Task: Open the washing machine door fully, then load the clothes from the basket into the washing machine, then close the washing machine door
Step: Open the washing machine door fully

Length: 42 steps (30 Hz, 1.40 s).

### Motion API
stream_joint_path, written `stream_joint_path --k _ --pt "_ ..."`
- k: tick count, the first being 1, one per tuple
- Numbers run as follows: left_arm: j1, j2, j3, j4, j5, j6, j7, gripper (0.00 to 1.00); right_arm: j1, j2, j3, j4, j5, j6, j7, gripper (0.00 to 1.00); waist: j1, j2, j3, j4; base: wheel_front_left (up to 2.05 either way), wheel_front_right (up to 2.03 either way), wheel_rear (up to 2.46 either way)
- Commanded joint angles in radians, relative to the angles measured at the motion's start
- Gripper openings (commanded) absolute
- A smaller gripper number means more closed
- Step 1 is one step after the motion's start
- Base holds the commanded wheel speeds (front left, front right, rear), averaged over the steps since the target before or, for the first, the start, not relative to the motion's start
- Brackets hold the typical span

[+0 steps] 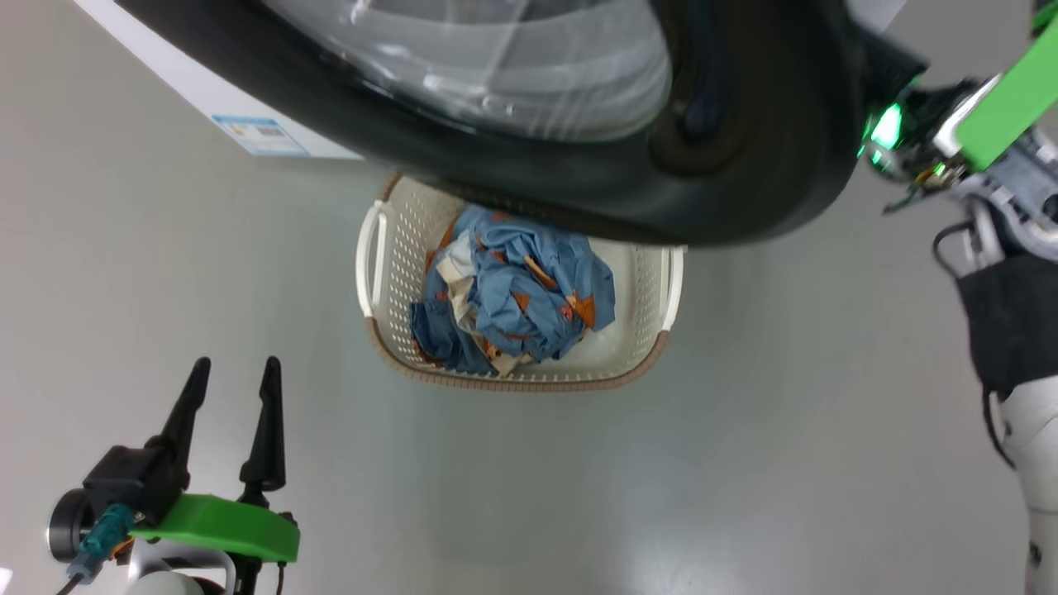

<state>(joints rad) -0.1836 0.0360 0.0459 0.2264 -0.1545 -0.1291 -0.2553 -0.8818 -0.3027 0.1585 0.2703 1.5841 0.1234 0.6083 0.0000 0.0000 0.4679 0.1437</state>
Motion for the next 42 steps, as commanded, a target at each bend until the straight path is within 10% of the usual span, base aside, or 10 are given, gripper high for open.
stream_joint_path --k 1,18,42 --pt "0.007 0.017 0.038 -0.013 -0.006 -0.002 -0.006 1.0 0.032 0.026 0.03 -0.035 -0.008 0.007 0.014 0.0 0.0 0.0 -0.03 0.002 0.0 0.0 0.0" --pt "0.054 0.014 0.008 -0.006 -0.06 0.021 -0.006 1.0 0.238 0.082 0.164 -0.17 -0.02 0.007 0.072 0.0 0.0 0.0 -0.17 0.028 0.0 0.0 0.0" --pt "0.083 0.014 -0.043 -0.048 -0.102 0.059 -0.006 1.0 0.386 0.227 0.434 -0.137 -0.071 0.007 -0.122 0.0 0.0 0.0 -0.276 0.09 0.0 0.0 0.0"
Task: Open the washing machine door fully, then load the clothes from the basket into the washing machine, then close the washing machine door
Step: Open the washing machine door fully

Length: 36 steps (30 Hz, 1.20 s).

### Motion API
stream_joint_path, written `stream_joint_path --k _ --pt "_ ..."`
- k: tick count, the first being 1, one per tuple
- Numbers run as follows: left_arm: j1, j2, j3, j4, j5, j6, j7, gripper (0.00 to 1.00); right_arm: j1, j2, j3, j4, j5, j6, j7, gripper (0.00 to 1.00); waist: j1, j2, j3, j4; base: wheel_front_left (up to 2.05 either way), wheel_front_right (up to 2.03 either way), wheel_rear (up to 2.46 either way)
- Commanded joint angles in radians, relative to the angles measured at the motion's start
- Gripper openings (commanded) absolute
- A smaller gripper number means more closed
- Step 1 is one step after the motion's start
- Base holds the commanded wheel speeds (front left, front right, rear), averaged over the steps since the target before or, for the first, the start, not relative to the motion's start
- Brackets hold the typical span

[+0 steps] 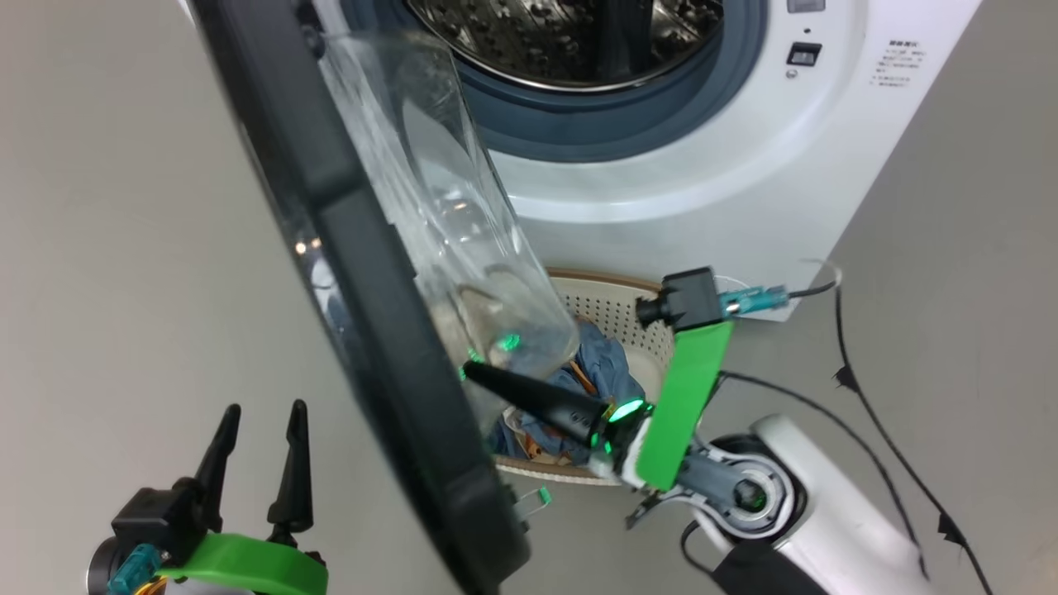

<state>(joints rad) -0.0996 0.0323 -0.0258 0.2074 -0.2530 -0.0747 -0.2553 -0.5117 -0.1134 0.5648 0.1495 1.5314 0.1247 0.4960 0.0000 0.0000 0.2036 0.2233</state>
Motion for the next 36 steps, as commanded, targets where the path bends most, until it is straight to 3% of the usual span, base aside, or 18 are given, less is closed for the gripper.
stream_joint_path --k 1,17,25,26,29,30,31,36 --pt "0.0 0.018 0.026 -0.032 -0.005 0.006 -0.006 1.0 0.018 0.041 0.039 -0.009 -0.016 0.006 -0.019 0.0 0.0 0.0 -0.015 0.014 0.0 0.0 0.0" --pt "0.031 0.018 0.018 -0.049 -0.002 0.019 -0.006 1.0 0.024 0.059 0.135 0.042 0.026 0.006 -0.131 0.0 0.0 0.0 -0.068 0.007 0.0 0.0 0.0" --pt "0.059 0.018 0.032 -0.053 0.004 0.028 -0.006 1.0 0.056 0.002 0.154 -0.029 -0.017 0.006 -0.192 0.0 0.0 0.0 -0.103 -0.017 0.0 0.0 0.0" --pt "0.064 0.018 0.035 -0.053 0.006 0.028 -0.006 1.0 0.06 -0.015 0.161 -0.047 -0.04 0.006 -0.217 0.05 0.0 0.0 -0.107 -0.02 0.0 0.0 0.0" --pt "0.076 0.018 0.046 -0.054 0.011 0.027 -0.006 1.0 0.086 -0.059 0.182 -0.097 -0.083 0.006 -0.313 0.58 0.0 0.0 -0.121 -0.029 0.0 0.0 0.0" --pt "0.079 0.018 0.05 -0.055 0.013 0.028 -0.006 1.0 0.093 -0.076 0.189 -0.113 -0.096 0.006 -0.348 0.85 0.0 0.0 -0.125 -0.033 0.0 0.0 0.0" --pt "0.083 0.018 0.054 -0.055 0.014 0.029 -0.006 1.0 0.101 -0.092 0.197 -0.126 -0.107 0.006 -0.382 1.0 0.0 0.0 -0.128 -0.036 0.0 0.0 0.0" --pt "0.101 0.018 0.073 -0.059 0.018 0.031 -0.006 1.0 0.124 -0.192 0.241 -0.151 -0.187 0.006 -0.575 1.0 0.0 0.0 -0.147 -0.059 0.0 0.0 0.0"
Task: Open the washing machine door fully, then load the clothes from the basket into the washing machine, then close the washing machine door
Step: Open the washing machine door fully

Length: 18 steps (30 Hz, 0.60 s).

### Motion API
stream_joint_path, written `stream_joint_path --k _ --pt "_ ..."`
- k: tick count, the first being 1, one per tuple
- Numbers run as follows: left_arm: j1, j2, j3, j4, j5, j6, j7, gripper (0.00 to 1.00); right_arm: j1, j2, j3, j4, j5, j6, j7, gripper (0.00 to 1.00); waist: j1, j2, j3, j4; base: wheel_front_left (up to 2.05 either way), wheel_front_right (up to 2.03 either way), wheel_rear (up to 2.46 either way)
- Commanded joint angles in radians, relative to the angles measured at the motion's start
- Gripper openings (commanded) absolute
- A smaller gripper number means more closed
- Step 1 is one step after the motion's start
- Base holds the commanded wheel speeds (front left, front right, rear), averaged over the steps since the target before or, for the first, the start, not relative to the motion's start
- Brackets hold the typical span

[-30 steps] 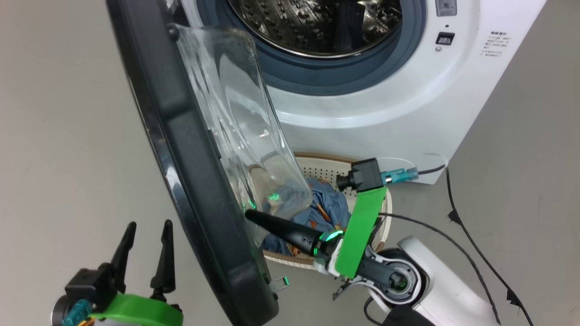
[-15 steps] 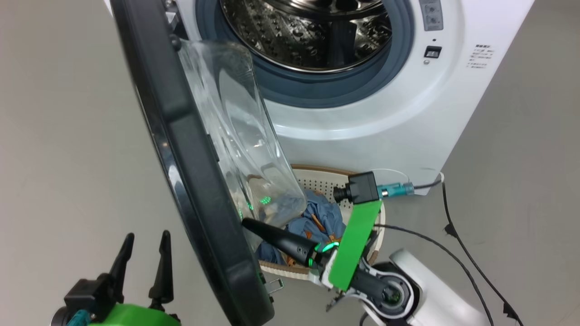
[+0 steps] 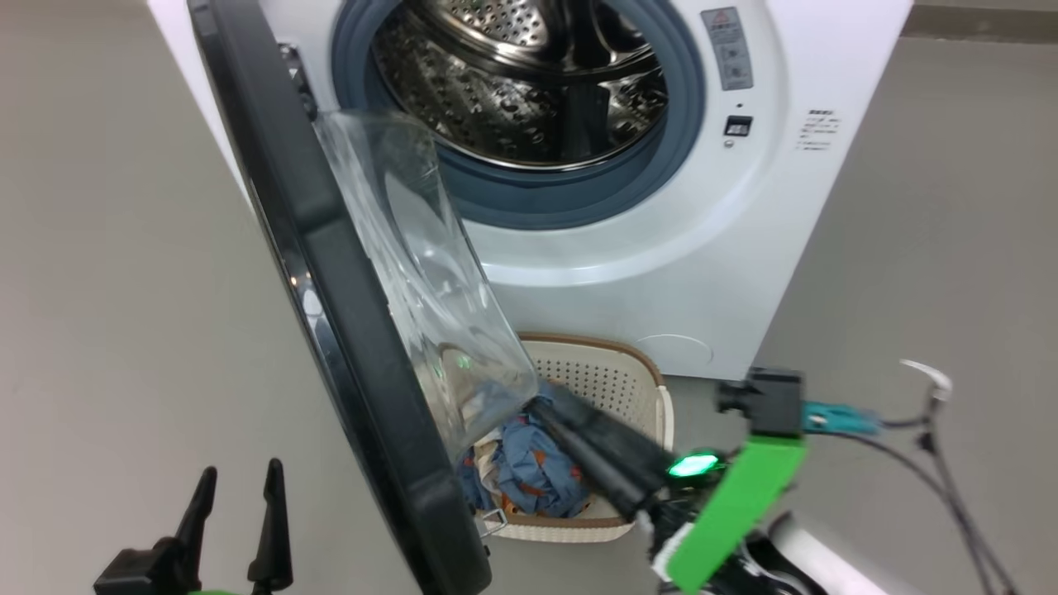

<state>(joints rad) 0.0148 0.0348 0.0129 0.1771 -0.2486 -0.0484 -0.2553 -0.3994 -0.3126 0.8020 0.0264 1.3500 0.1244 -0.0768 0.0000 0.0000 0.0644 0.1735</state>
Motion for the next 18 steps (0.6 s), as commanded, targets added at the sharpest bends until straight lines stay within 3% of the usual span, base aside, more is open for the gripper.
stream_joint_path --k 1,6,12,18 --pt "-0.01 0.015 0.04 -0.031 0.013 0.005 -0.006 1.0 0.011 -0.013 0.013 -0.022 -0.029 0.006 -0.046 1.0 0.0 0.0 -0.01 -0.016 0.0 0.0 0.0" --pt "0.005 0.015 0.059 -0.038 0.013 0.004 -0.006 1.0 0.015 -0.091 -0.01 0.094 -0.215 0.006 -0.18 1.0 0.0 0.0 -0.021 -0.042 0.0 0.0 0.0" --pt "0.016 0.015 0.068 -0.04 0.016 0.004 -0.006 1.0 0.164 -0.021 -0.365 0.097 -0.519 0.006 -0.185 1.0 0.0 0.0 -0.037 -0.062 0.0 0.0 0.0" --pt "0.041 0.015 0.081 -0.038 0.014 0.007 -0.006 1.0 0.318 0.076 -0.591 0.074 -0.773 0.006 -0.185 1.0 0.0 0.0 -0.056 -0.093 0.0 0.0 0.0"
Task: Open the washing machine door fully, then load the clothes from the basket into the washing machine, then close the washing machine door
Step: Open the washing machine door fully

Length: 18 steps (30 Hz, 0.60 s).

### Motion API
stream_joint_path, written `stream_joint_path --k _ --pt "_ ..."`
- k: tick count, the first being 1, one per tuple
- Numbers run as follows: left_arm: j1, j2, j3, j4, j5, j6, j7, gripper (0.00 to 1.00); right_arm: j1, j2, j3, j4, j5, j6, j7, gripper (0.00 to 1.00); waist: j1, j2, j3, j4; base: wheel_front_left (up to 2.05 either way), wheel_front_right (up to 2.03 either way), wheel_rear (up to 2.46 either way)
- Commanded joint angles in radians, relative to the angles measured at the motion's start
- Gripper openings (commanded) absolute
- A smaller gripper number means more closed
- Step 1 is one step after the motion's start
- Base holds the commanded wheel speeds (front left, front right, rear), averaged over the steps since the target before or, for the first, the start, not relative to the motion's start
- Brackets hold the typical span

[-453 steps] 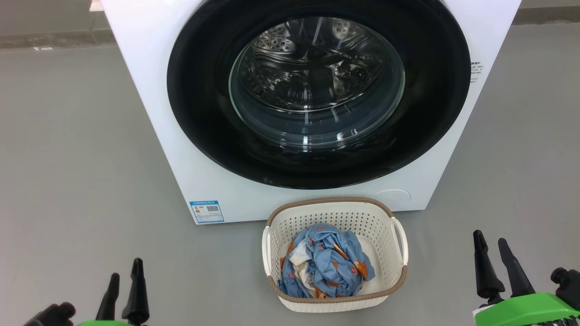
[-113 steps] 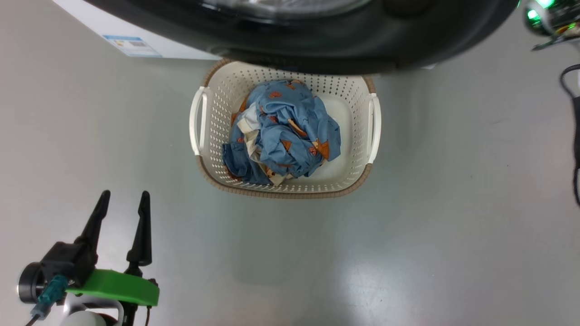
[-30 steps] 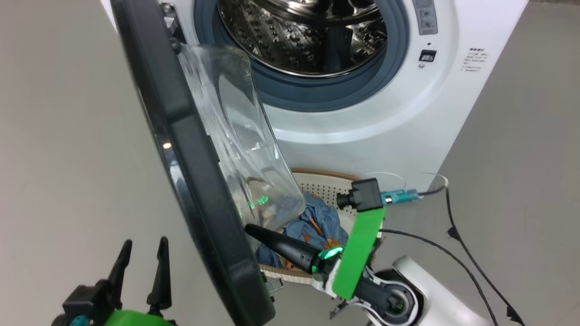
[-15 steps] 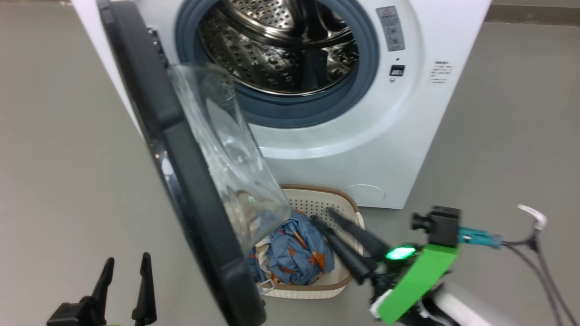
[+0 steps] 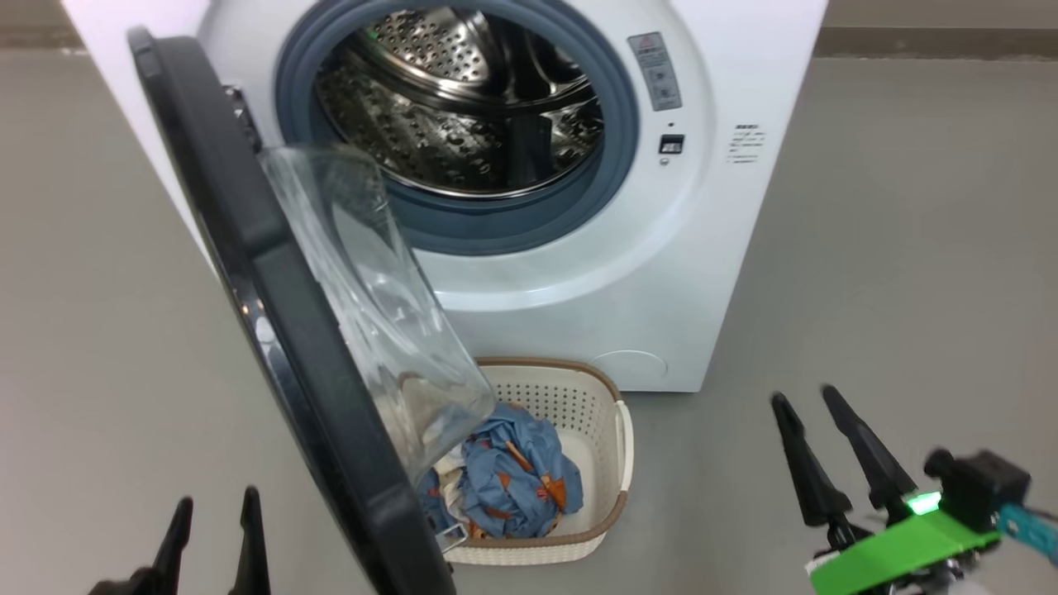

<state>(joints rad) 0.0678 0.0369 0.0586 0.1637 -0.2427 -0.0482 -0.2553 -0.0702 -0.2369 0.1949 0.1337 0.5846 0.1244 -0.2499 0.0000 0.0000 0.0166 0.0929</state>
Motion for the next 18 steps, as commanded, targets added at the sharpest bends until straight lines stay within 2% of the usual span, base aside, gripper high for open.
stream_joint_path --k 1,6,18 --pt "-0.006 0.013 0.037 -0.024 0.01 0.006 -0.006 1.0 0.007 0.018 -0.008 -0.04 -0.033 0.006 -0.012 1.0 0.0 0.0 -0.012 -0.018 0.0 0.0 0.0" --pt "0.013 0.013 0.047 -0.027 0.01 0.009 -0.006 1.0 0.082 0.08 -0.112 -0.052 -0.156 0.006 -0.012 1.0 0.0 0.0 -0.021 -0.041 0.0 0.0 0.0" --pt "0.029 0.013 0.062 -0.03 0.013 0.009 -0.006 1.0 0.171 0.13 -0.234 -0.037 -0.328 0.006 -0.012 1.0 0.0 0.0 -0.035 -0.06 0.0 0.0 0.0"
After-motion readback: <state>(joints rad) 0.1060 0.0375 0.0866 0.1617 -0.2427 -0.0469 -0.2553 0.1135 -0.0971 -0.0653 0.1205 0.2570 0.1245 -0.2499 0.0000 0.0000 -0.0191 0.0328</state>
